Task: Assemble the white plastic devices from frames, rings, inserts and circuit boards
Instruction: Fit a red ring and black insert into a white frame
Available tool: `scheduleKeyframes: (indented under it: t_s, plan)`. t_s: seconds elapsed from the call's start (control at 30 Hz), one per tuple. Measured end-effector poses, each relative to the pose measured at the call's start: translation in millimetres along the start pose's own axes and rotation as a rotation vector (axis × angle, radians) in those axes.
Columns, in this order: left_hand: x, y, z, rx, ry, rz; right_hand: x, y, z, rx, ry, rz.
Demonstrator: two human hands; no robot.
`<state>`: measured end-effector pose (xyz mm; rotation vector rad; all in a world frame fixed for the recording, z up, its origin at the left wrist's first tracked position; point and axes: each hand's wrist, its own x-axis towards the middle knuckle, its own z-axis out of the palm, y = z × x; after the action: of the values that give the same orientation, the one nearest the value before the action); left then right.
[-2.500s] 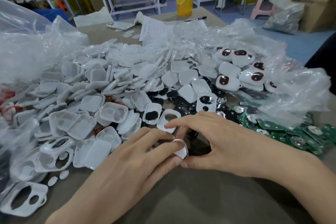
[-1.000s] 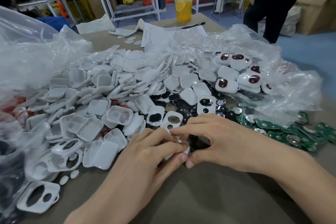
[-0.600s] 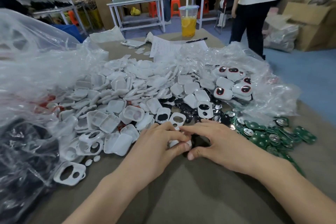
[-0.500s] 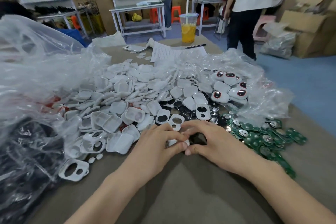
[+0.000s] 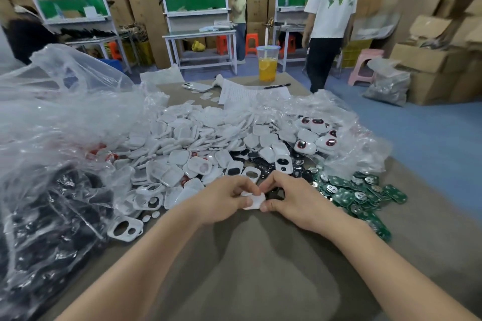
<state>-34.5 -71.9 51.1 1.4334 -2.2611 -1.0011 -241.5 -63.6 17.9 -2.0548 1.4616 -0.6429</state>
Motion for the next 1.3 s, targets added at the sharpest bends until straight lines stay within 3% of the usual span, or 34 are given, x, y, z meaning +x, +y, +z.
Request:
scheduleKeyframes:
  t_s: [0.43,0.7,0.83,1.0,1.13,1.3]
  plan:
    - [2,2,4,0.148,0.036,0.026,-6,0,5,-0.158,0.056,-0.170]
    - [-2,-2,2,0.313,0.096,-0.047,4,-19,0,-0.056,0.028,-0.046]
    - [-12,-8,17,0.309,0.252,0.002,3,-30,4,0.069,0.039,0.035]
    - [-24,-22,38,0.101,0.484,0.027,-4,-30,13,0.244,0.120,0.060]
    - [-21,-27,42,0.093,0.539,0.046,-4,-27,24,0.417,0.196,0.080]
    - [-3,-21,24,-0.140,0.619,0.147,20,-30,18,0.745,0.296,0.068]
